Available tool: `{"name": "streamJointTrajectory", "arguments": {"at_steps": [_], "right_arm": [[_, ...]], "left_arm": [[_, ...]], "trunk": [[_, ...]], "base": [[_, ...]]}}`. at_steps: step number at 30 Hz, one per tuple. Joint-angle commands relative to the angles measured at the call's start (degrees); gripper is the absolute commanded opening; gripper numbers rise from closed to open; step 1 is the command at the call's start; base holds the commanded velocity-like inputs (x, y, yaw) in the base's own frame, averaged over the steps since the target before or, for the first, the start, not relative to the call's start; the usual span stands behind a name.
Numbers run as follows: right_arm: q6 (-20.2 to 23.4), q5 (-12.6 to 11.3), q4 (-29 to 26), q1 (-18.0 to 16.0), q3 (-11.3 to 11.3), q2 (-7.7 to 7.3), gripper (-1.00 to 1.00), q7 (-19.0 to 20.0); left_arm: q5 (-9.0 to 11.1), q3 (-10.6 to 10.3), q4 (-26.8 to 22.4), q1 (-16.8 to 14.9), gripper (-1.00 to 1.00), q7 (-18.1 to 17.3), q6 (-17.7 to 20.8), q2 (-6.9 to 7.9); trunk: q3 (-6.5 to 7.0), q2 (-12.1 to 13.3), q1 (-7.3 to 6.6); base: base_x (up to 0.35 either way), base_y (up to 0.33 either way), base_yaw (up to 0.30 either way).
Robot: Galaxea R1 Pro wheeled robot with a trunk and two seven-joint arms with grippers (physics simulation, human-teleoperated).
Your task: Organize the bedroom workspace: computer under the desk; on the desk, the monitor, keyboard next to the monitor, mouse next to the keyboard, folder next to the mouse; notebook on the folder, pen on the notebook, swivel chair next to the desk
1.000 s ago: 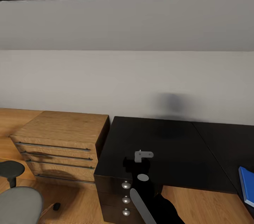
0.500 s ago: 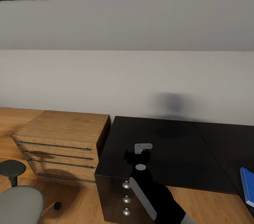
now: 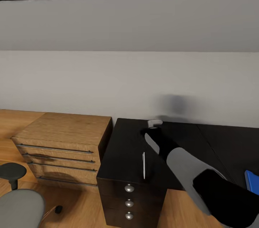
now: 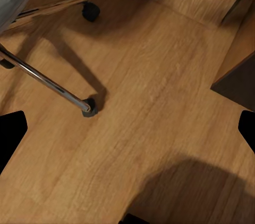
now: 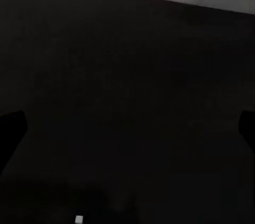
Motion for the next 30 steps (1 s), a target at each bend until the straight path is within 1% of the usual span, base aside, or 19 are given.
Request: {"name": "streamJointTrajectory", "arguments": {"at_steps": [1,5,8,20,22,23,27,30], "right_arm": [[0.3,-0.5,0.7,-0.4,0.4,-0.06,1.0,-0.1],[0.3,-1.0,2.6,-1.2,0.0,-0.08,1.0,0.7],[0.5,-1.9,4.1,-1.5,-0.2,-0.07,1.0,0.9],[0.7,-7.3,9.5,-1.5,-0.4,0.04,1.0,1.5],[0.7,-8.3,10.6,-1.5,-0.4,0.07,1.0,1.8],[0.8,-8.8,11.3,-1.4,-0.3,0.29,1.0,1.9],[2.3,-9.1,11.9,-1.4,-0.3,0.96,1.0,1.9],[3.4,-9.2,12.0,-1.4,-0.3,1.08,1.0,2.0]], "left_arm": [[0.6,0.1,-0.1,0.0,1.0,-0.4,0.0,-0.01],[0.6,0.1,-0.1,0.0,1.0,-0.5,-0.1,-0.01],[0.6,0.1,-0.1,0.0,1.0,-0.5,-0.2,-0.03],[0.7,0.1,-0.1,0.0,1.0,-0.5,-0.4,-0.09],[0.7,0.1,-0.1,0.0,1.0,-0.5,-0.6,-0.14],[0.7,0.1,-0.1,0.0,1.0,-0.5,-1.4,-0.16],[0.7,0.1,-0.1,0.0,1.0,-0.4,-2.9,-0.18],[0.7,0.1,0.0,0.0,1.0,-0.3,-3.4,-0.18]], "trunk": [[-0.05,0.0,0.0],[-0.05,0.0,0.0],[-0.05,0.0,0.0],[-0.05,0.0,0.0],[-0.05,0.0,0.0],[-0.05,0.0,0.0],[-0.05,0.0,0.0],[-0.05,0.0,0.0]], "base": [[0.0,0.0,0.0],[0.0,0.0,0.0],[0.0,0.0,0.0],[0.0,0.0,0.0],[0.0,0.0,0.0],[0.0,0.0,0.0],[0.0,0.0,0.0],[0.0,0.0,0.0]]}}
